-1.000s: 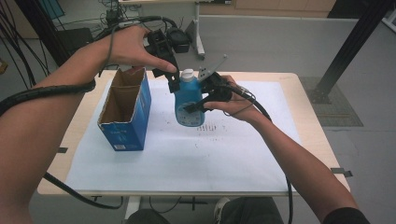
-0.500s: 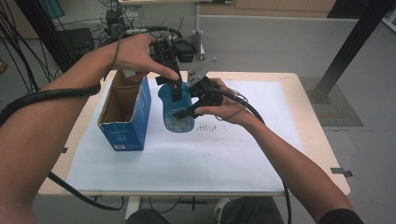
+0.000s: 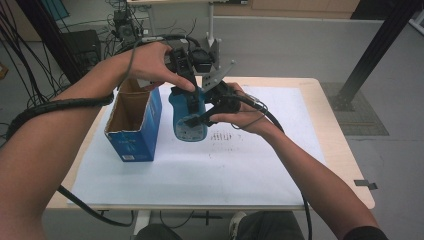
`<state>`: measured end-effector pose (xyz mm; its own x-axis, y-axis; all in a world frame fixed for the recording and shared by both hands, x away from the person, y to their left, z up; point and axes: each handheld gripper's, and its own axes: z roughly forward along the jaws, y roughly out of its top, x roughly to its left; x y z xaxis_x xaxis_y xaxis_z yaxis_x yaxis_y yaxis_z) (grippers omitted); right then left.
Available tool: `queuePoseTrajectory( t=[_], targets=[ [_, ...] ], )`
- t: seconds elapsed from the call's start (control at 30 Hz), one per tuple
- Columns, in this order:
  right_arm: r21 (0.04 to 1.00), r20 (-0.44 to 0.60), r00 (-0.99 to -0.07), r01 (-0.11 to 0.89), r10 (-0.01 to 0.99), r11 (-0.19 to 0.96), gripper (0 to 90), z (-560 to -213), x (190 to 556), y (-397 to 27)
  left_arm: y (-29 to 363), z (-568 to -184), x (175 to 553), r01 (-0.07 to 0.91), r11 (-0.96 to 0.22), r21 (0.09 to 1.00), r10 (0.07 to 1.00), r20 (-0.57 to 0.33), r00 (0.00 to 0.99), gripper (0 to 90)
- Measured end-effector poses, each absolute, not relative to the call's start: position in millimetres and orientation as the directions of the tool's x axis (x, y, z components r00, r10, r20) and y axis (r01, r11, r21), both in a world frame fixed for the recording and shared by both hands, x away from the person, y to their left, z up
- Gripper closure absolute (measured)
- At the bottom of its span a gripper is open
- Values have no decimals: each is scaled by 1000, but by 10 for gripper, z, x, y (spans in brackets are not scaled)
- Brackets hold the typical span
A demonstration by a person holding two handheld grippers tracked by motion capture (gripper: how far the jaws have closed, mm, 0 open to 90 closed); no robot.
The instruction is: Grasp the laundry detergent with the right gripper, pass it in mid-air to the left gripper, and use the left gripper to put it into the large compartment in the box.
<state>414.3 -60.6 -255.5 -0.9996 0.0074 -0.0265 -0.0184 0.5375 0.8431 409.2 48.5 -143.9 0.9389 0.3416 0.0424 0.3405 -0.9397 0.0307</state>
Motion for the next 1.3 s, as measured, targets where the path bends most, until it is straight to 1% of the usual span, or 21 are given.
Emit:
queuePoseTrajectory(
  t=[0.73, 1.3],
  targets=[
    [844, -20, -1000, -15, 3, 537, 445, -2549, 4145, -607, 492, -1455, 4072, 341, -940, 32, 342, 35, 939, 71],
    [849, 3, -1000, 13, 19, 529, 444, -2545, 4147, -648, 474, -1437, 4069, 345, -938, 33, 346, 45, 937, 70]
  ],
)
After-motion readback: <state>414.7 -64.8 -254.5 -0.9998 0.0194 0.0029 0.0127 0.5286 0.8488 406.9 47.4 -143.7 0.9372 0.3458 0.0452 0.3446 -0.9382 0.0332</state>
